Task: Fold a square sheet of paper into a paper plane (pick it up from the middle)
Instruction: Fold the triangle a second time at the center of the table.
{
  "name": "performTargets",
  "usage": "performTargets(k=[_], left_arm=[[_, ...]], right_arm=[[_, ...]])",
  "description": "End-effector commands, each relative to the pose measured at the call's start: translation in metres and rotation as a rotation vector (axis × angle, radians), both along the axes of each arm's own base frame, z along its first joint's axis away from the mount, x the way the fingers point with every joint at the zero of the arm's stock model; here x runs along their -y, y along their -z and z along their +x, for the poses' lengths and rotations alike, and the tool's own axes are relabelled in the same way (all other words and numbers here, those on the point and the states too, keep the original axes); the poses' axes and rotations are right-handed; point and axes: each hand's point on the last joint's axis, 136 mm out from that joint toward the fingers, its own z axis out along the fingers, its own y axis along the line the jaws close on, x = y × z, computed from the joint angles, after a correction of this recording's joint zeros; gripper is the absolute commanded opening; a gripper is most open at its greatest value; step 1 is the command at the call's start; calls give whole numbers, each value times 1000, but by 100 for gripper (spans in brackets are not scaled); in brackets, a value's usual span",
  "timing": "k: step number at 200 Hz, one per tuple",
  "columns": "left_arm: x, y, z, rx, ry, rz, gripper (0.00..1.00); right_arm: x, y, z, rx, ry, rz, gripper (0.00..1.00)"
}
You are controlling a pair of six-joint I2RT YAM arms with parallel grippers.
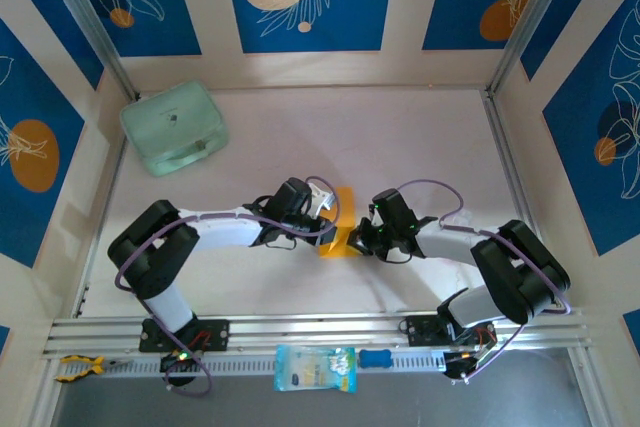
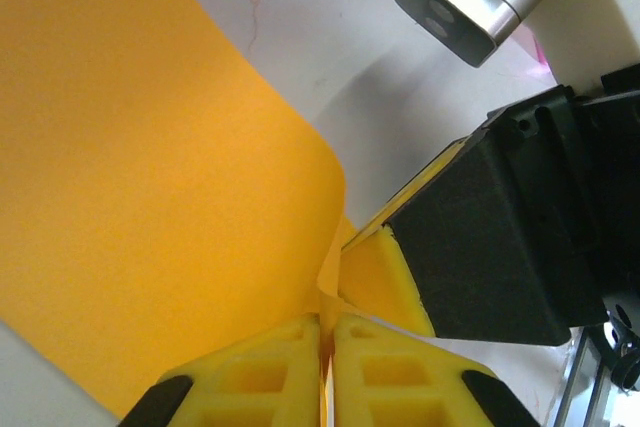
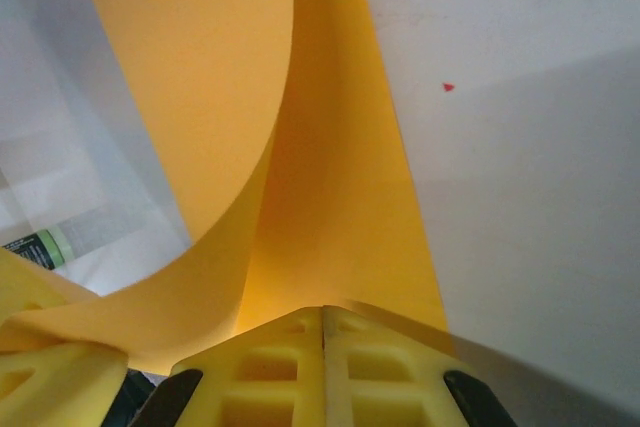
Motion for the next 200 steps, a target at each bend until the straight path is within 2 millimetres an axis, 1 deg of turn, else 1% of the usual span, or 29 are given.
performTargets(k=[1,26,62,96,112,143,158,175,200], left_arm=[[-3,-9,2,18,15,-11,5],[-3,-8,2,19,14,-8,0],[-6,-3,5,13,0,4,0],[-5,-2,6,-6,-27,-17,0],[-4,-2,8,-15,-42,-30,0],[-2,1,9,-28,-54,-37,0],[-2,2,9,-30,-57,-35,0],[-3,1,10,-26,-59,-30,0],[-6,3,10,-20,-61,-14,0]], right_arm=[[4,7,-3,-22,-6,-45,2],[7,11,-6,-36,-10,-72,2],[17,20,-10,-65,-27,-151,2],[20,18,-7,-59,-58,-189,2],[15,12,-2,-39,-75,-174,2],[-6,-8,11,29,-90,-60,3],[-13,-12,14,40,-87,-26,3],[-17,-10,14,29,-88,-14,3],[-13,5,7,-20,-77,-50,3]])
